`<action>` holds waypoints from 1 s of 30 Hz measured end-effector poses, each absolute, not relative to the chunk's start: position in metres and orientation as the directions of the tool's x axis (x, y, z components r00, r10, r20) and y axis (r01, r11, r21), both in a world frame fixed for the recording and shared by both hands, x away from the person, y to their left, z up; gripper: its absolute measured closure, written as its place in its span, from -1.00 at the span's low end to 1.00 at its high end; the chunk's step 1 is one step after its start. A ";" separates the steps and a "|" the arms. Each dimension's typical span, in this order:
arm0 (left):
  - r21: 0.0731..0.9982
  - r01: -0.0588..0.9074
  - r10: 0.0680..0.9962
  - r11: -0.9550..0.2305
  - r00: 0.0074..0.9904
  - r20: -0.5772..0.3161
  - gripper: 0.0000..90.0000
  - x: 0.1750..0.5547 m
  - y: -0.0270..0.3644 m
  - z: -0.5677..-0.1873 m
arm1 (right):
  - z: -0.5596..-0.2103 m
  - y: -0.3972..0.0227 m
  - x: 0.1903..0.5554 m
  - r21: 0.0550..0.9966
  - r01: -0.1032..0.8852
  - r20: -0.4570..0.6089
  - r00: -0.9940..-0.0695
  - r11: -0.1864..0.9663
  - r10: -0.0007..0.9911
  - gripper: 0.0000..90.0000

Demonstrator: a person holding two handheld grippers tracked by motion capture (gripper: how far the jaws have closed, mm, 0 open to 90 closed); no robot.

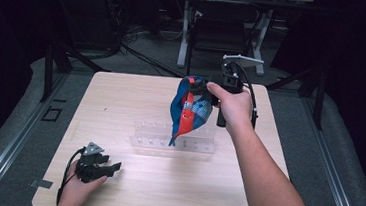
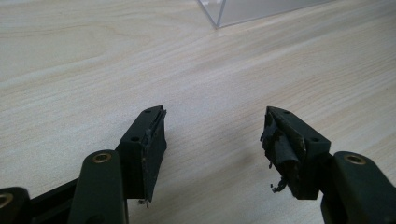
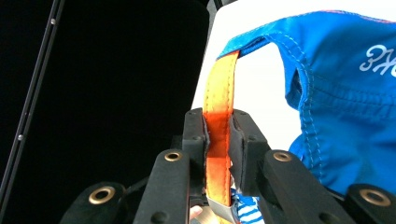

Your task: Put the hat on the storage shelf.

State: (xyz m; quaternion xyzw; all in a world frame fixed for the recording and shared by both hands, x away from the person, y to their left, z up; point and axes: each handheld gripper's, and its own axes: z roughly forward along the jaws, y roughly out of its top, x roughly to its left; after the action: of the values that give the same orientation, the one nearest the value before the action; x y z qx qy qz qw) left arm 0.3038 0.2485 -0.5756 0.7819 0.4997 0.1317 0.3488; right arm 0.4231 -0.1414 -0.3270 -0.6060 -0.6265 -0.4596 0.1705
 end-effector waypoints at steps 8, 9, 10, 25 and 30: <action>0.681 0.686 0.873 -0.255 0.466 -0.142 -0.13 0.304 0.248 -0.577 | -0.336 -0.139 0.424 0.359 0.922 0.767 -0.202 -0.146 0.609 0.73; 0.682 0.685 0.873 -0.255 0.466 -0.142 -0.13 0.304 0.248 -0.577 | -0.340 -0.139 0.425 0.351 0.926 0.765 -0.198 -0.139 0.612 0.73; 0.682 0.685 0.873 -0.255 0.466 -0.142 -0.13 0.304 0.248 -0.577 | -0.343 -0.139 0.426 0.346 0.928 0.766 -0.194 -0.138 0.613 0.72; 0.679 0.686 0.872 -0.260 0.469 -0.141 -0.13 0.305 0.248 -0.576 | -0.367 -0.132 0.429 0.313 0.943 0.753 -0.175 -0.112 0.634 0.72; 0.682 0.684 0.872 -0.258 0.468 -0.140 -0.13 0.305 0.248 -0.577 | -0.366 -0.134 0.428 0.316 0.942 0.754 -0.176 -0.114 0.633 0.72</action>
State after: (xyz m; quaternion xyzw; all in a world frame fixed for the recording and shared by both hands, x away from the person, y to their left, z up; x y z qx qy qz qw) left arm 0.3045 0.2480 -0.5766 0.7817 0.4979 0.1340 0.3508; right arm 0.4283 -0.1339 -0.3664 -0.6151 -0.6400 -0.4226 0.1828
